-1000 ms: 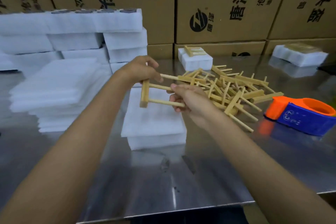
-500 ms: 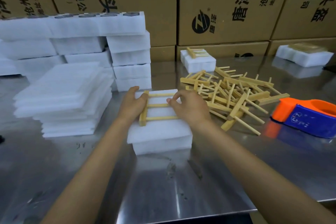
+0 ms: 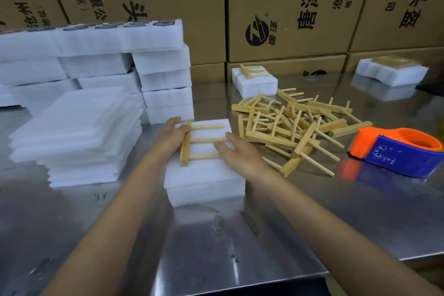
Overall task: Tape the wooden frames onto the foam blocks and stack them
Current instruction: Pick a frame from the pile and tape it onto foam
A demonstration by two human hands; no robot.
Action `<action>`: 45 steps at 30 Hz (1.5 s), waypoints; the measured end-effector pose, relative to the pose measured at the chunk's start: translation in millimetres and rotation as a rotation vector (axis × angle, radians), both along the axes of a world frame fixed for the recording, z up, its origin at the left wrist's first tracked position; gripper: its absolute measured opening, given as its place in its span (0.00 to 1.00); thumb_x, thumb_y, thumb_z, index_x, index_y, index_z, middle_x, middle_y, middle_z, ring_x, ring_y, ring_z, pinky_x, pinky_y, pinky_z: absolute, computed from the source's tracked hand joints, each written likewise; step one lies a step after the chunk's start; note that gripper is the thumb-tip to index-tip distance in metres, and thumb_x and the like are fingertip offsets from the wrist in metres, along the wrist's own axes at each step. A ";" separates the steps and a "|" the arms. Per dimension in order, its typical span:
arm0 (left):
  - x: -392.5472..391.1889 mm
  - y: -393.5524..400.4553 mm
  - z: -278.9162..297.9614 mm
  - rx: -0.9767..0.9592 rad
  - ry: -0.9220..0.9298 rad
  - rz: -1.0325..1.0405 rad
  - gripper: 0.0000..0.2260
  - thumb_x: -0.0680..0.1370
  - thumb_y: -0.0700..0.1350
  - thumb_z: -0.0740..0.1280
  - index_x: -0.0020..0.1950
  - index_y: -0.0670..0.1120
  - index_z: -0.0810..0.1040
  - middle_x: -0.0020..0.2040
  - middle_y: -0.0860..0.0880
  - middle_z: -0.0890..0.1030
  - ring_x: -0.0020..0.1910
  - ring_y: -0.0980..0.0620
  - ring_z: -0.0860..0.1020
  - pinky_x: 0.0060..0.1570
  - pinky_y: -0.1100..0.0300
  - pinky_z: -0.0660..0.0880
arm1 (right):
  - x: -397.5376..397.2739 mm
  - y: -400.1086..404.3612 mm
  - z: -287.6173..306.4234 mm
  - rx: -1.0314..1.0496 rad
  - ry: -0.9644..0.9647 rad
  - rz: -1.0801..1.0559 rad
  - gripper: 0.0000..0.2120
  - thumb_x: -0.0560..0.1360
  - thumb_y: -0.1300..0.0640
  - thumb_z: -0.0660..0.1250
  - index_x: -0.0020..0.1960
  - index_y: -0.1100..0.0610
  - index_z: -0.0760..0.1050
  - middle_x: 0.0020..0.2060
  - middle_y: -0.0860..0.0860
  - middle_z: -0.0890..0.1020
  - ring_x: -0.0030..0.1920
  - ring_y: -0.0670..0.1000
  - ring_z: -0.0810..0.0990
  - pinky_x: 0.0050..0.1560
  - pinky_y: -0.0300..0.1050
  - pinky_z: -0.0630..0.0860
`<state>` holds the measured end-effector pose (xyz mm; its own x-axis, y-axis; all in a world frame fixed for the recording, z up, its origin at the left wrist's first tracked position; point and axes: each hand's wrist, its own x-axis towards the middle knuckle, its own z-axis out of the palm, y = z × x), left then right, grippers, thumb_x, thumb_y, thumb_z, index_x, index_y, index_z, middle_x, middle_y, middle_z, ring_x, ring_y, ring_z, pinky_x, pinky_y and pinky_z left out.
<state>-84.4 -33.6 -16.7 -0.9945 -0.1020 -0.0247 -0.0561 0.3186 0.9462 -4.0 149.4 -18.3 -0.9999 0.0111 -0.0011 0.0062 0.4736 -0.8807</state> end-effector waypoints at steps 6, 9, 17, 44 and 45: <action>12.9 10.3 24.0 -0.266 0.100 0.002 0.21 0.81 0.49 0.64 0.74 0.52 0.68 0.69 0.46 0.73 0.59 0.47 0.75 0.57 0.57 0.70 | -1.8 63.0 14.0 0.128 0.119 -0.200 0.21 0.82 0.47 0.58 0.72 0.55 0.70 0.68 0.53 0.75 0.69 0.55 0.72 0.65 0.47 0.69; 25.8 40.1 42.5 -0.381 0.226 -0.087 0.19 0.80 0.47 0.63 0.72 0.52 0.70 0.68 0.48 0.73 0.56 0.48 0.76 0.52 0.57 0.69 | 3.4 125.2 21.4 0.530 0.316 -0.489 0.14 0.82 0.55 0.58 0.62 0.58 0.76 0.57 0.57 0.81 0.58 0.59 0.77 0.55 0.51 0.73; 47.5 140.3 55.2 -0.300 0.204 -0.403 0.14 0.81 0.47 0.64 0.67 0.54 0.73 0.61 0.52 0.71 0.43 0.60 0.74 0.31 0.70 0.68 | 36.0 266.9 -2.9 0.769 0.154 -1.012 0.19 0.81 0.52 0.58 0.56 0.70 0.70 0.49 0.73 0.78 0.52 0.72 0.77 0.54 0.60 0.70; 90.9 172.2 73.3 0.434 -0.003 -0.554 0.07 0.81 0.40 0.67 0.55 0.41 0.83 0.53 0.43 0.84 0.49 0.49 0.83 0.50 0.55 0.82 | 38.0 165.6 84.7 0.824 0.924 -0.650 0.12 0.80 0.54 0.55 0.45 0.60 0.71 0.26 0.53 0.72 0.26 0.58 0.72 0.33 0.46 0.62; 91.2 164.2 75.5 0.445 0.010 -0.526 0.06 0.80 0.40 0.67 0.54 0.41 0.83 0.51 0.44 0.84 0.47 0.49 0.83 0.49 0.57 0.82 | 36.5 157.5 87.3 0.803 0.916 -0.626 0.13 0.80 0.53 0.54 0.45 0.60 0.71 0.26 0.52 0.72 0.26 0.58 0.72 0.33 0.46 0.63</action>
<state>6.9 130.5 58.8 -0.9094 0.4121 0.0569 0.0087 -0.1179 0.9930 32.5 306.8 69.0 -0.4672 0.1412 0.8728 -0.0251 0.9846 -0.1728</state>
